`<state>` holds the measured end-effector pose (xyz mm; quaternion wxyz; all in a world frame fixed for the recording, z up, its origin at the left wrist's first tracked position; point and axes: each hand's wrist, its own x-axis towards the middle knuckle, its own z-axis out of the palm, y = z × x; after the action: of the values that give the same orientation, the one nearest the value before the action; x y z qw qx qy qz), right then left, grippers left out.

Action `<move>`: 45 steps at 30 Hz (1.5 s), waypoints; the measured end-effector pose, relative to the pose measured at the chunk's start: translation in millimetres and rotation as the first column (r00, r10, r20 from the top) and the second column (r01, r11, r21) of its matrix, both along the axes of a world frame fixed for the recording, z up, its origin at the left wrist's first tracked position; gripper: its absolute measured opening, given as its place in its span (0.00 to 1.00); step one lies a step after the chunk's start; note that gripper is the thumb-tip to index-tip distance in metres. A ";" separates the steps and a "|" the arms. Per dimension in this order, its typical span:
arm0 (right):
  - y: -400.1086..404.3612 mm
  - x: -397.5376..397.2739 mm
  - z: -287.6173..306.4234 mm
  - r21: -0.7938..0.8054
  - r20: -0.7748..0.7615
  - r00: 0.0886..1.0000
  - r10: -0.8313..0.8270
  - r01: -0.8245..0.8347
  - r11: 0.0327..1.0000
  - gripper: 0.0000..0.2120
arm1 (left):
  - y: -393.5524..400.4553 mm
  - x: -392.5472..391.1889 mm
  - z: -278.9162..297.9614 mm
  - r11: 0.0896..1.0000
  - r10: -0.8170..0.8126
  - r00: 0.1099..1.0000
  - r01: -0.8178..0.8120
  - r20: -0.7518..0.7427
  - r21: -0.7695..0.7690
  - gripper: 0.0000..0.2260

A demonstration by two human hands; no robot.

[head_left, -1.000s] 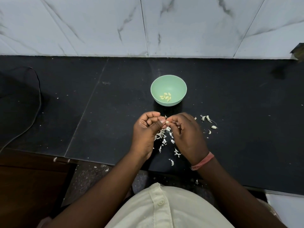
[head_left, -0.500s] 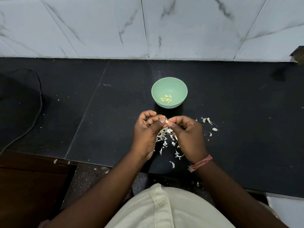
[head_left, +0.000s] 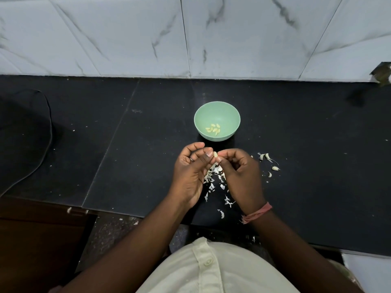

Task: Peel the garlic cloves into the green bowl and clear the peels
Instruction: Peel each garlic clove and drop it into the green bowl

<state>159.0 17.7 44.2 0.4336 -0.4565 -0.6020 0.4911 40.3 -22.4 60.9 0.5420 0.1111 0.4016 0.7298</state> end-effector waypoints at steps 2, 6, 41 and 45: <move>-0.1 0.6 0.6 0.061 0.047 0.999 0.010 -0.013 0.998 0.06 | -0.1 -0.8 -0.9 1.000 0.001 1.000 -0.001 -0.013 0.002 0.16; 1.1 1.1 4.4 0.228 0.148 0.989 0.017 -0.051 0.972 0.07 | 1.7 -1.1 -3.2 1.000 0.016 1.000 -0.016 -0.005 -0.024 0.13; 21.5 -13.0 7.6 -0.092 0.008 0.999 -0.038 0.038 0.995 0.08 | 25.4 -6.2 1.7 0.997 0.072 0.973 -0.070 -0.218 0.014 0.18; 18.8 -14.7 6.7 -0.090 0.008 1.000 -0.021 0.022 0.996 0.07 | 27.4 -6.5 1.1 0.993 0.104 0.984 -0.112 -0.143 -0.045 0.16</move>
<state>144.3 36.6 50.9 0.4158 -0.4838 -0.5759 0.5113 33.7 5.0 62.0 0.4748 0.1260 0.4630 0.7377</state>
